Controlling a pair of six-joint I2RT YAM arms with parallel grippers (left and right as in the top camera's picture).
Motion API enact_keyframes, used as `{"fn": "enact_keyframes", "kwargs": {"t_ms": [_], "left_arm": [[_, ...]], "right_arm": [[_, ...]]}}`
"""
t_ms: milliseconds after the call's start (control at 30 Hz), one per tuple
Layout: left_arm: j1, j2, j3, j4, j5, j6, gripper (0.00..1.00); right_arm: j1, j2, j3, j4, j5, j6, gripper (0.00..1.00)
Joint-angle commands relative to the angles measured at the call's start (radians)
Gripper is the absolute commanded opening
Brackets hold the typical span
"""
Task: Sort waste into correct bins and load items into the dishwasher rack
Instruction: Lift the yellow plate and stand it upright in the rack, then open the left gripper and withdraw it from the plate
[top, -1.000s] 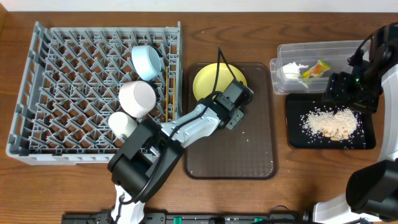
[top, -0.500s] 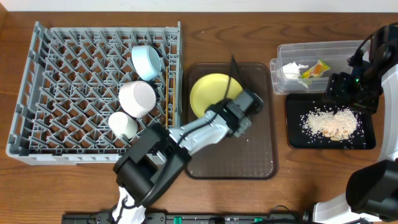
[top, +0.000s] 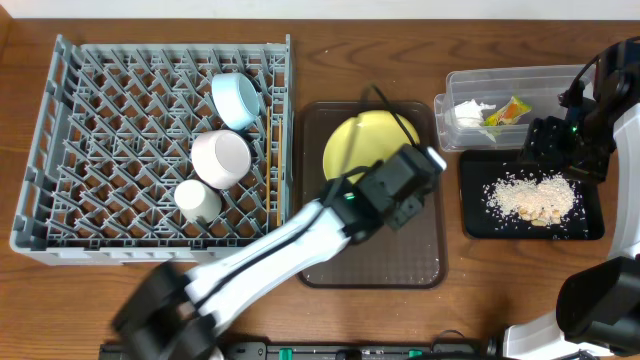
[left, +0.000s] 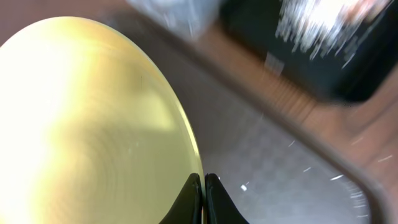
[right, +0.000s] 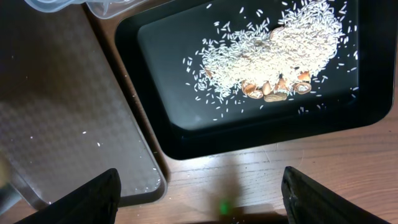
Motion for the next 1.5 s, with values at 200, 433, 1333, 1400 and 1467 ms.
{"fn": "enact_keyframes", "kwargs": {"t_ms": [200, 433, 1333, 1400, 1467], "left_arm": [[0.192, -0.258, 0.002, -0.022, 0.159, -0.186, 0.06], [0.526, -0.296, 0.002, -0.022, 0.655, -0.317, 0.06], [1.03, 0.084, 0.002, -0.015, 1.157, -0.394, 0.52], [1.031, 0.067, 0.002, -0.016, 1.088, -0.387, 0.59], [1.036, 0.04, 0.002, -0.024, 1.011, -0.371, 0.64]], "right_arm": [[-0.003, -0.027, 0.001, 0.0, -0.008, -0.012, 0.8], [-0.003, -0.027, 0.001, 0.0, -0.008, -0.012, 0.81], [-0.002, -0.027, 0.001, 0.005, -0.019, -0.012, 0.83], [-0.002, -0.027, 0.001, 0.005, -0.041, -0.024, 0.83], [-0.001, -0.027, 0.001, 0.005, -0.061, -0.043, 0.83]]}}
